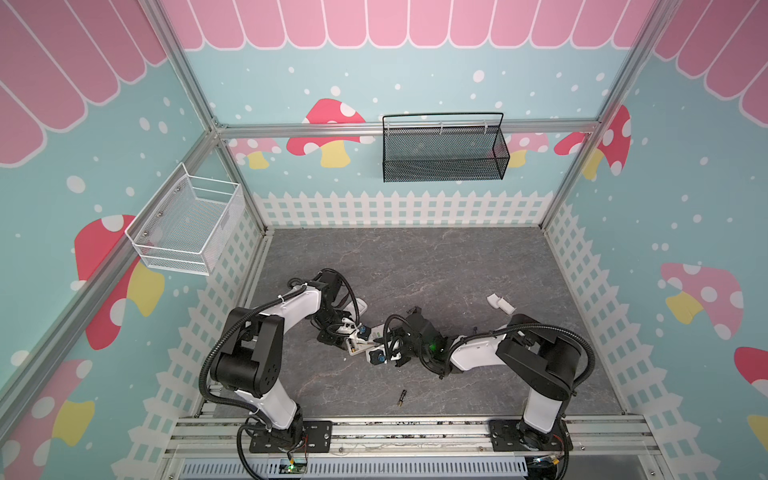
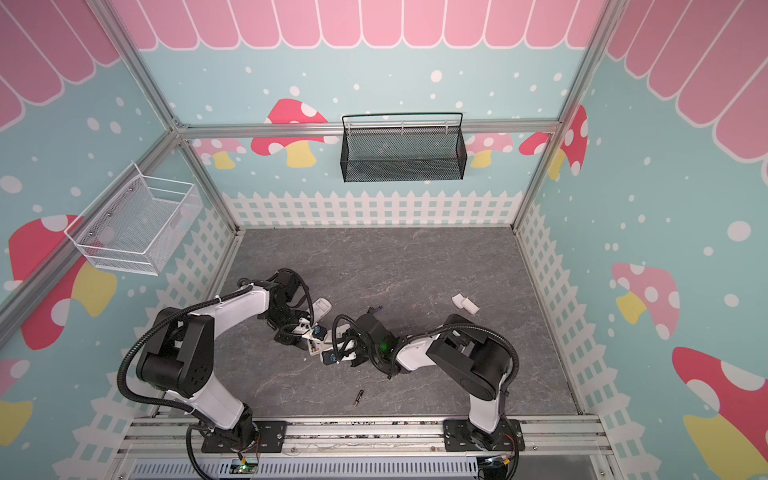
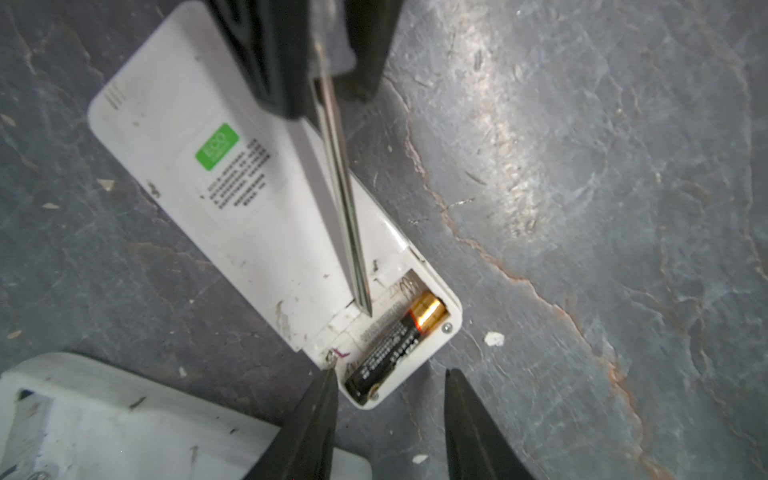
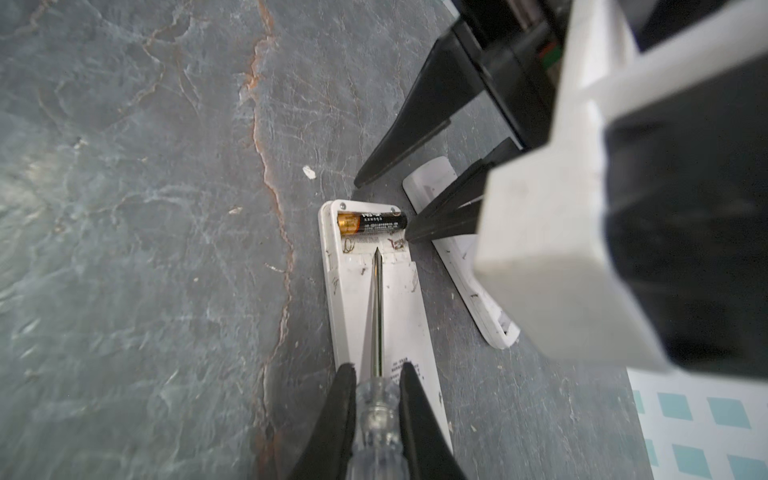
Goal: Unload the batteries from the remote control
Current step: 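Pry under the battery end with the screwdriver tip, right gripper, then lever the screwdriver up to pop the battery out, right gripper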
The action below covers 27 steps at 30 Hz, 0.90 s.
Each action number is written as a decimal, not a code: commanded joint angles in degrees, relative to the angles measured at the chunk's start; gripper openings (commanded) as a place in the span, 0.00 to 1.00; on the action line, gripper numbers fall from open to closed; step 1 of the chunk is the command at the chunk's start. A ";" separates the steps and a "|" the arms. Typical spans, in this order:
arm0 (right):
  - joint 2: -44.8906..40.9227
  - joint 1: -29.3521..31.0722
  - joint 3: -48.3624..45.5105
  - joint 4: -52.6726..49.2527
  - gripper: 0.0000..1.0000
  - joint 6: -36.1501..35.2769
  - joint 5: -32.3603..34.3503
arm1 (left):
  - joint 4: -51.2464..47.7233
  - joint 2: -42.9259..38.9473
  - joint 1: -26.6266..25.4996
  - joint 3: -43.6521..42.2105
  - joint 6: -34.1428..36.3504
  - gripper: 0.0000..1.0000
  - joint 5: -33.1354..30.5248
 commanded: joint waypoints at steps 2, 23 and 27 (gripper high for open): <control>-5.62 -0.55 -2.96 -1.95 0.00 1.40 1.33 | -2.27 0.08 -0.97 1.48 7.16 0.42 0.46; -6.03 -3.98 -4.99 -4.54 0.00 7.07 4.86 | -7.44 5.24 -2.71 5.08 14.23 0.27 -6.43; -5.24 -4.08 -4.62 -4.86 0.00 7.49 5.65 | -8.28 5.61 -3.10 5.60 14.60 0.19 -7.11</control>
